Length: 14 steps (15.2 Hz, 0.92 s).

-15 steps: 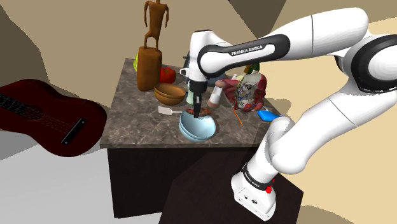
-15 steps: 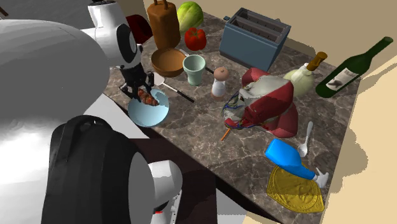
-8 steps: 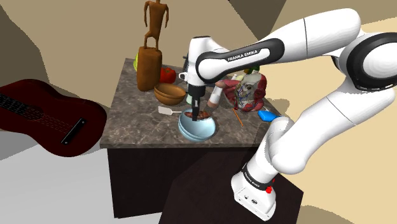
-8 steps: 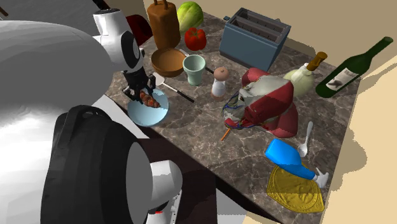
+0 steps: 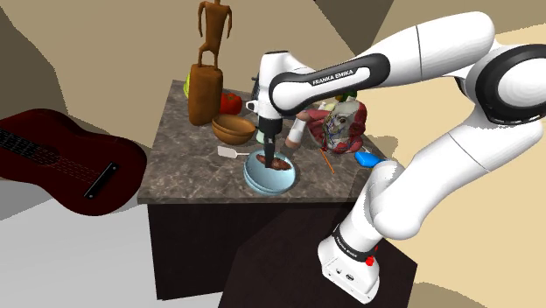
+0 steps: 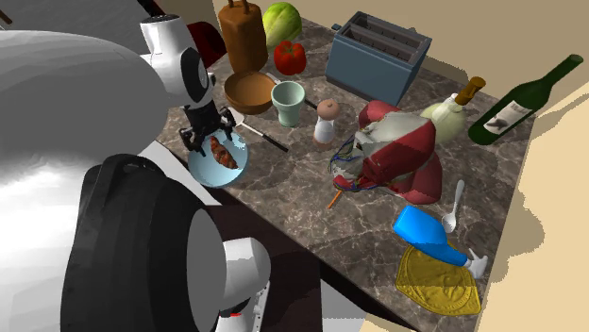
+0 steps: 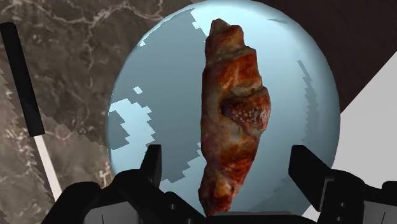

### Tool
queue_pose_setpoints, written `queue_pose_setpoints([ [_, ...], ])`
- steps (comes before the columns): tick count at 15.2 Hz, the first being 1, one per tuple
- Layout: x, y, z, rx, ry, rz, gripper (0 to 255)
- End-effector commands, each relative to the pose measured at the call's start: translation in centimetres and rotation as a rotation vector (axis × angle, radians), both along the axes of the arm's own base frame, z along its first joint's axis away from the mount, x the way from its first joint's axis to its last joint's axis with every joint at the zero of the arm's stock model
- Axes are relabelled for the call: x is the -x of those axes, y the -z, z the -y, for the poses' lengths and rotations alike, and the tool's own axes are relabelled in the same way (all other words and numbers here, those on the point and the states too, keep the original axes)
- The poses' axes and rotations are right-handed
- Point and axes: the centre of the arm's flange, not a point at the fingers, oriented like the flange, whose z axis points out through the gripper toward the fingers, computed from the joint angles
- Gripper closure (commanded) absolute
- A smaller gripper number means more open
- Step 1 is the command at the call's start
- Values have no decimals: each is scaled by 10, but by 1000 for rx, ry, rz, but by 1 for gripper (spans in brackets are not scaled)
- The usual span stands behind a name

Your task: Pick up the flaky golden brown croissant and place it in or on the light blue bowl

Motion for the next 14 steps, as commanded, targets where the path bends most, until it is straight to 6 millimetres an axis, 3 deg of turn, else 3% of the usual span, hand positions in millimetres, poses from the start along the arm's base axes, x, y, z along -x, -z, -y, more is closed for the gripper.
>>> queue_pose_setpoints([
  [1, 0, 0, 0, 0, 0, 0, 0],
  [2, 0, -1, -1, 0, 0, 0, 0],
  [6, -10, -49, -3, 0, 0, 0, 0],
  [14, -10, -49, -3, 0, 0, 0, 0],
])
